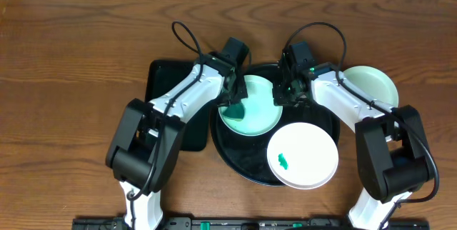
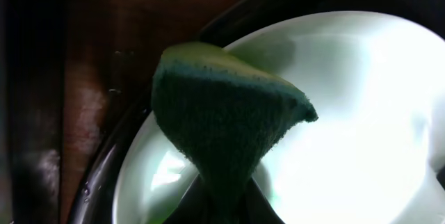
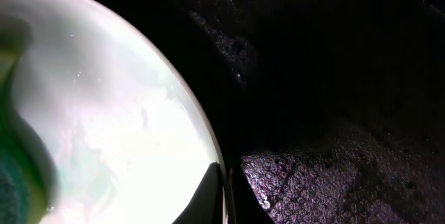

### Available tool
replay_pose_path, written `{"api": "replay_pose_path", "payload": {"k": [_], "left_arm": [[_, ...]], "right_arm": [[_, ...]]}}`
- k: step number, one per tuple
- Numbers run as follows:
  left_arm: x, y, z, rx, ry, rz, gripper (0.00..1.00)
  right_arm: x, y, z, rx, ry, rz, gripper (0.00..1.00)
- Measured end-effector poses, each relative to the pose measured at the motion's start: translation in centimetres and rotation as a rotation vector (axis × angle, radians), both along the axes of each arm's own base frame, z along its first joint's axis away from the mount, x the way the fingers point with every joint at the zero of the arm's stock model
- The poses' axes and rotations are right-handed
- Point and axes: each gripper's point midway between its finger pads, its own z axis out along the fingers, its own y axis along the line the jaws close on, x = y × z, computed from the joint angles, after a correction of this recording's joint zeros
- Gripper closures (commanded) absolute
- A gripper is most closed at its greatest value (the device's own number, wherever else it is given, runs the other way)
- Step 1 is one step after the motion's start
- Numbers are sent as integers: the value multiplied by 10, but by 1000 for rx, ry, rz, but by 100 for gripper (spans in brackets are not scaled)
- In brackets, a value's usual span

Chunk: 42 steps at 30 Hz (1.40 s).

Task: Clean dirty plates on tray and stack at the side
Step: 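Scrub the plate surface with the sponge in circles, left gripper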

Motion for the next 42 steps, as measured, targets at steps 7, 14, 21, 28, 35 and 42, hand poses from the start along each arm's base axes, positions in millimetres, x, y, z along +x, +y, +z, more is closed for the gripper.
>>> {"api": "replay_pose_path", "payload": {"k": [7,14,21,28,35,42], "left_arm": [[0,-12,-9,9,-11,-28,93],[6,-38,-7,-110,-25,-54,92],[5,-66,-4,-265,6,-75,93],[0,-75,8,-355,39,-91,93],[14,-52,78,-411,-75,-54,93],[3,-23,86,-260,-88,-14,93]], "right_arm": [[0,0,0,0,0,0,99],[0,-2,0,-9,-1,-2,99],[0,-2,0,-12,-2,-3,99],[0,-2,0,-12,-2,-3,99],[0,-2,0,-11,-2,-3,99],[0,-2,0,-11,-2,-3,99]]}}
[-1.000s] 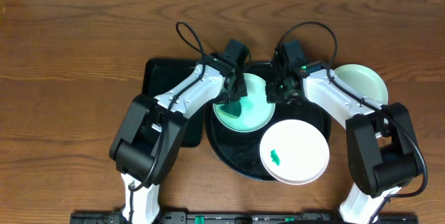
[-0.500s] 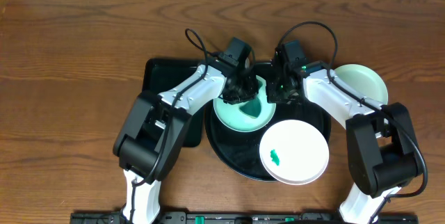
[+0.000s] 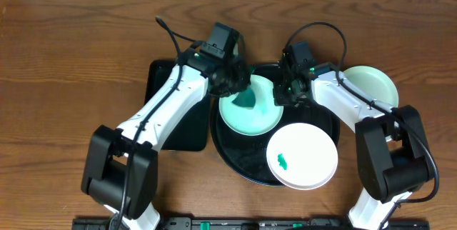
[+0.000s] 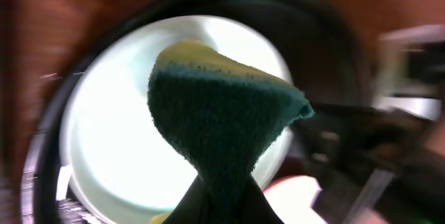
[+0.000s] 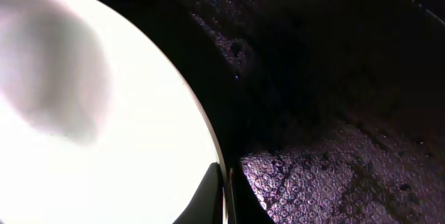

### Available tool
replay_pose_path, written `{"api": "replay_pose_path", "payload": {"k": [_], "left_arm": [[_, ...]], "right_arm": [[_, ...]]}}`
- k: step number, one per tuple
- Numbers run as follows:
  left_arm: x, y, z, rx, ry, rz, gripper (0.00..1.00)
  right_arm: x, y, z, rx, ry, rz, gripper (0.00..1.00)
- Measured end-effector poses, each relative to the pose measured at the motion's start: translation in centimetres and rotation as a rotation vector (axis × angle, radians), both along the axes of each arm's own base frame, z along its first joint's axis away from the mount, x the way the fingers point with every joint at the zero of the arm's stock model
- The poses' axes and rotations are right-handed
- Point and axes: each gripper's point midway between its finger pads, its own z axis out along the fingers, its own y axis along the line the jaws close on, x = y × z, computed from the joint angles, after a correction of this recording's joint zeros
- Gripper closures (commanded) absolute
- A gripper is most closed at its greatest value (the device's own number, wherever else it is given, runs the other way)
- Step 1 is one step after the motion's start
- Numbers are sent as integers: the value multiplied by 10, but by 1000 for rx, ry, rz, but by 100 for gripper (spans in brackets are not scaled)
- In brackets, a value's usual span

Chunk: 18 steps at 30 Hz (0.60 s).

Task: Clean dirty plates on tray and stack at the side
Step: 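Scrub the plate surface with the sponge in circles, left gripper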

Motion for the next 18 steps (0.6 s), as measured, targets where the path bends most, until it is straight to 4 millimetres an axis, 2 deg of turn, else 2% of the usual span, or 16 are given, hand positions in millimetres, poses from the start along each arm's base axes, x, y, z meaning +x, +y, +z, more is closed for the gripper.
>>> {"api": "replay_pose_path", "payload": {"k": [10,14,18], "left_arm": [[-6,34,-58,247,28,42,93],[-5,37,-79,280,55,40,93],[-7,32,-82,264,68,29,93]], "right_arm": [[0,0,0,0,0,0,99],[0,0,0,0,1,0,99],[0,0,0,0,0,0,99]]}}
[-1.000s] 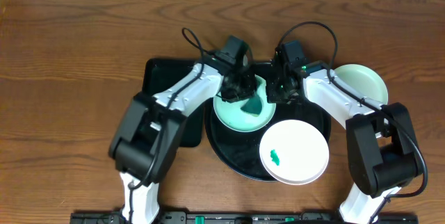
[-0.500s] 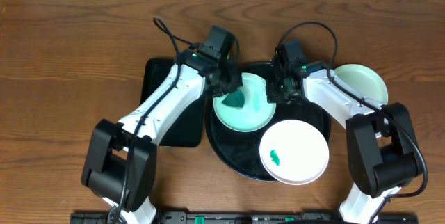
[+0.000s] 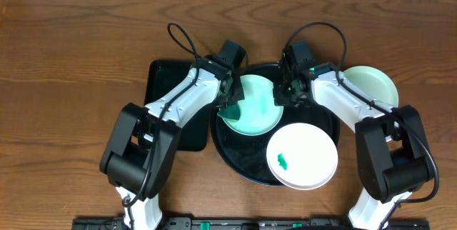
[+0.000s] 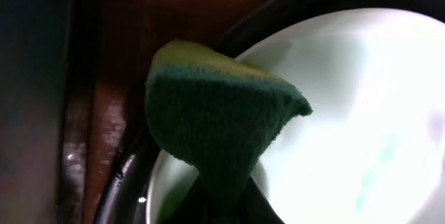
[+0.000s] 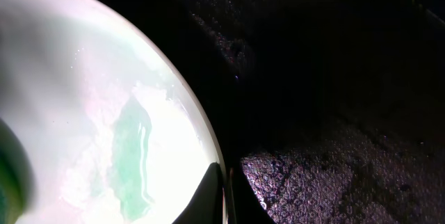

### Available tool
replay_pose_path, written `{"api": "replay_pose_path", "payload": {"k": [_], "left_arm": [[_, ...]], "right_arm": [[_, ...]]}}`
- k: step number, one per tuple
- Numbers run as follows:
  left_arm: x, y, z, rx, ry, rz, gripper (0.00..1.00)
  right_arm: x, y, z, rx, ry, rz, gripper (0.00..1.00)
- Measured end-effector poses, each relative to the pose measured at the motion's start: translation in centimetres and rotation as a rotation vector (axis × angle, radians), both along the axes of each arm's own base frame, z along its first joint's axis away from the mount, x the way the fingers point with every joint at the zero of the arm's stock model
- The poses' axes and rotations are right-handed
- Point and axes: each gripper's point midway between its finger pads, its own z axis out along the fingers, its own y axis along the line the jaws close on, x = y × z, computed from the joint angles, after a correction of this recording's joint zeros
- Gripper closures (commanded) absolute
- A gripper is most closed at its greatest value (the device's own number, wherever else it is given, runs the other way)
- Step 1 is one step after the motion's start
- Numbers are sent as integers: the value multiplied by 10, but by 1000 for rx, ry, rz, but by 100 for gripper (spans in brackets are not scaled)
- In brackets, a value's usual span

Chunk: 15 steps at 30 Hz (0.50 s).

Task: Clean dirty plates on tray and stack at the side
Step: 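Scrub the plate surface with the sponge in circles, left gripper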

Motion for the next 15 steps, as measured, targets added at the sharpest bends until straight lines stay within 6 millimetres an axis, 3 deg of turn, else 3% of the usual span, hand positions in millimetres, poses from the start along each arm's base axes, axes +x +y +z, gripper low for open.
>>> {"api": "replay_pose_path", "payload": {"k": [4,11,15], "left_arm": [[0,-8,0,-60,19,-5,93],[-8,-43,4,-246,72,-61,92],[-9,-53,10,-298,74,-81,92]], "right_arm": [[0,0,0,0,0,0,99],[0,0,0,0,0,0,99],[0,0,0,0,0,0,99]]}}
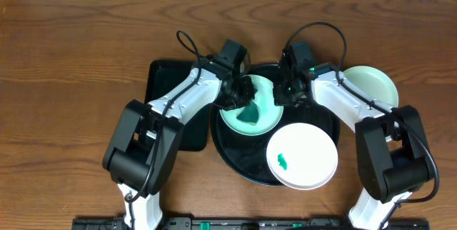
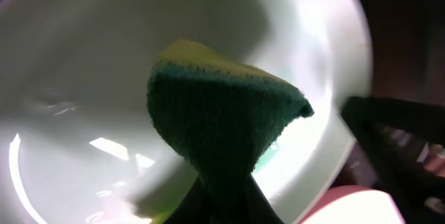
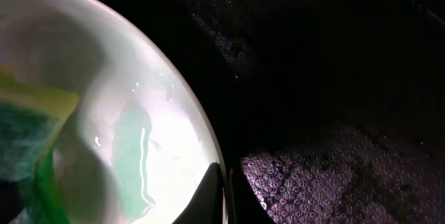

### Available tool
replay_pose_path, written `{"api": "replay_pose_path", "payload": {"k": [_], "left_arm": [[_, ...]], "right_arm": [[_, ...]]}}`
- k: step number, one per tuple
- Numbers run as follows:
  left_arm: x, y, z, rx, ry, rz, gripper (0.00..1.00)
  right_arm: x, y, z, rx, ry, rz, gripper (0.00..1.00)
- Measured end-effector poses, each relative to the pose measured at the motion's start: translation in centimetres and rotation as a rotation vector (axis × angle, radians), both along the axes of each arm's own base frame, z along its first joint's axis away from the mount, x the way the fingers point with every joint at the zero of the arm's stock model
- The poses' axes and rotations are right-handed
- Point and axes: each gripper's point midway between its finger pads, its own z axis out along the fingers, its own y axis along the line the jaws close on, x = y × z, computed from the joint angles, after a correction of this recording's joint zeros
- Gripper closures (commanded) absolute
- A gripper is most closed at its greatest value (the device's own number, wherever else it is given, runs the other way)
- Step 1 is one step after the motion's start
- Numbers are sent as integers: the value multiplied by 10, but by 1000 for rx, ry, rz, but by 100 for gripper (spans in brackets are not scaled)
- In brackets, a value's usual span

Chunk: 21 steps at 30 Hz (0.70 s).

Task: Clean dirty plates on tray and stack at the side
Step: 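Scrub the plate surface with the sponge in circles, left gripper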

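Note:
A pale green plate (image 1: 251,107) lies at the back of the round black tray (image 1: 235,155). My left gripper (image 1: 241,96) is shut on a green and yellow sponge (image 2: 222,126), which sits over the middle of that plate (image 2: 90,92). My right gripper (image 1: 283,96) is shut on the plate's right rim (image 3: 217,172), one finger on each side; a green smear (image 3: 128,151) shows on the plate. A white plate (image 1: 303,154) with a green stain (image 1: 283,161) rests at the tray's front right. A clean green plate (image 1: 371,83) lies on the table to the right.
A black rectangular tray (image 1: 171,108) lies left of the round one, under my left arm. The brown wooden table (image 1: 71,58) stretches around both trays. Cables loop above both wrists.
My left gripper has moved right with the sponge, from the plate's left rim to over its middle. The right gripper holds the rim as before.
The sponge was at the green plate's left edge, then higher over its middle, then back at the left rim, and now over the middle again. All the while my right gripper stayed shut on the plate's right rim. Both other plates kept their places.

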Motion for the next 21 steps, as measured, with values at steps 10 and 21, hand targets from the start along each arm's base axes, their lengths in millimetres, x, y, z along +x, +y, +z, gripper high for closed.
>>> {"api": "replay_pose_path", "payload": {"k": [10,21], "left_arm": [[11,-9,36,-50,-110,-5,92],[11,-33,23,-55,-136,-22,92]], "right_arm": [[0,0,0,0,0,0,99],[0,0,0,0,0,0,99]]}}
